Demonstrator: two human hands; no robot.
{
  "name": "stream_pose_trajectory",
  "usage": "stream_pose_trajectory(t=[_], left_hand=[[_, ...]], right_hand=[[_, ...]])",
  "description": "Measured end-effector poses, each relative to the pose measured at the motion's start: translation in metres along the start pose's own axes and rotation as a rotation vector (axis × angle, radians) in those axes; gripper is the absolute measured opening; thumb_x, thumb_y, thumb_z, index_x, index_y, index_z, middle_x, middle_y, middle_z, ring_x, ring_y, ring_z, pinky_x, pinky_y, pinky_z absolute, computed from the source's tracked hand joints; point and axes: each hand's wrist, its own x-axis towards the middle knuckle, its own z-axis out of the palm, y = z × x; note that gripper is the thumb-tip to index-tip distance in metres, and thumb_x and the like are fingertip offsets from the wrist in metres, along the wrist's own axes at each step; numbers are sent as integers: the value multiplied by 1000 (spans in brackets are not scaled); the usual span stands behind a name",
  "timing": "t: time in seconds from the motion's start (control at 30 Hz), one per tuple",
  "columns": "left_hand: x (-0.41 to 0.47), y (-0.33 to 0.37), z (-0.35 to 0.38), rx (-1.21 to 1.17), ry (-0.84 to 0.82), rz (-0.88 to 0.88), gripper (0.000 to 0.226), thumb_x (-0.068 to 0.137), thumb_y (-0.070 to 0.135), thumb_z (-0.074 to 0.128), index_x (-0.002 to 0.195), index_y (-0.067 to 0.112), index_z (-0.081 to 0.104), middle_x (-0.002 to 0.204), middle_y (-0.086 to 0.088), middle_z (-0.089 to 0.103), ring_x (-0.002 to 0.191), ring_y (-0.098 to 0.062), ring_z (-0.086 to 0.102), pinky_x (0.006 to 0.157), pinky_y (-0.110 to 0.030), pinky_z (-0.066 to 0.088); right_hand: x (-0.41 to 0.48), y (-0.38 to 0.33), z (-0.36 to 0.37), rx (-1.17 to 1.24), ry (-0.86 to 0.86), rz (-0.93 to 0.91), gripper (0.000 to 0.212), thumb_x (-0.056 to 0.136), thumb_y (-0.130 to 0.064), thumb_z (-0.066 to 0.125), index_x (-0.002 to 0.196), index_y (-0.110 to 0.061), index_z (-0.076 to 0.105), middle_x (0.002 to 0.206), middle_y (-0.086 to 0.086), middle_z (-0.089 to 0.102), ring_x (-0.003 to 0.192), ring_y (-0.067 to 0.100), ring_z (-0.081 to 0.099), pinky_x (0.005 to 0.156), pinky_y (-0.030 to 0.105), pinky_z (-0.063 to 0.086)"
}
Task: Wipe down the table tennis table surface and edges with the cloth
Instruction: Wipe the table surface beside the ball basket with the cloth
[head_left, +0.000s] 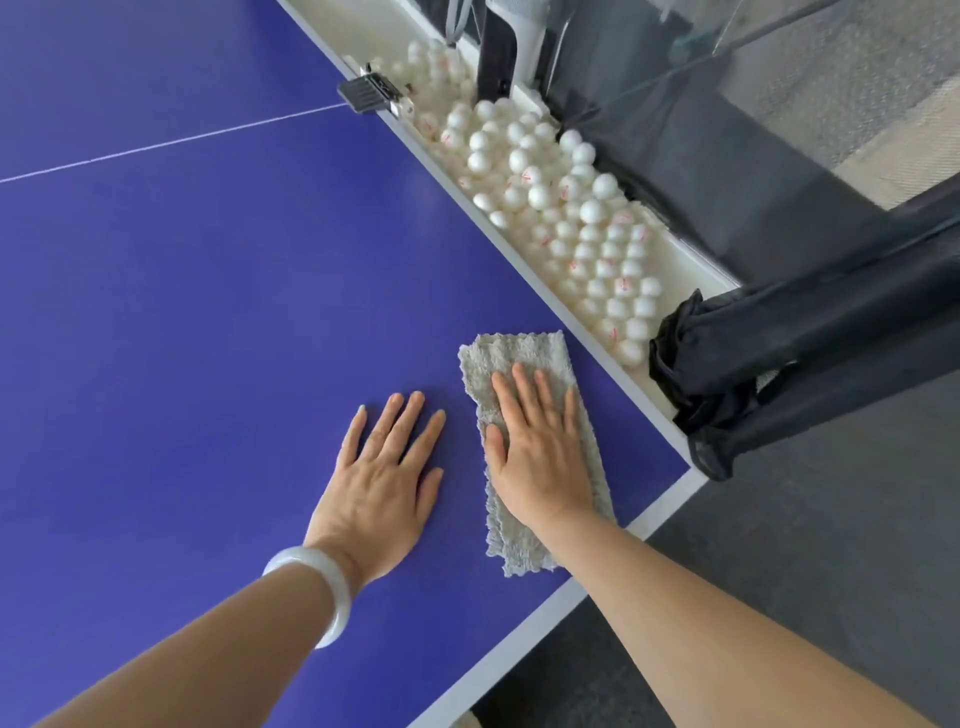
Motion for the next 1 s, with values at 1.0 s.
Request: stream_pose_trajectory(t=[1.0], left_hand=[[3, 3, 1, -160, 18, -14, 51, 105, 35, 29, 154, 22, 28, 164, 1, 15, 152, -17, 6, 123, -37, -4]], right_hand=[[-94, -59, 17, -56, -39, -54, 66, 101, -40, 13, 157, -5, 12, 164, 18, 9, 153, 30, 6, 121, 51, 18]])
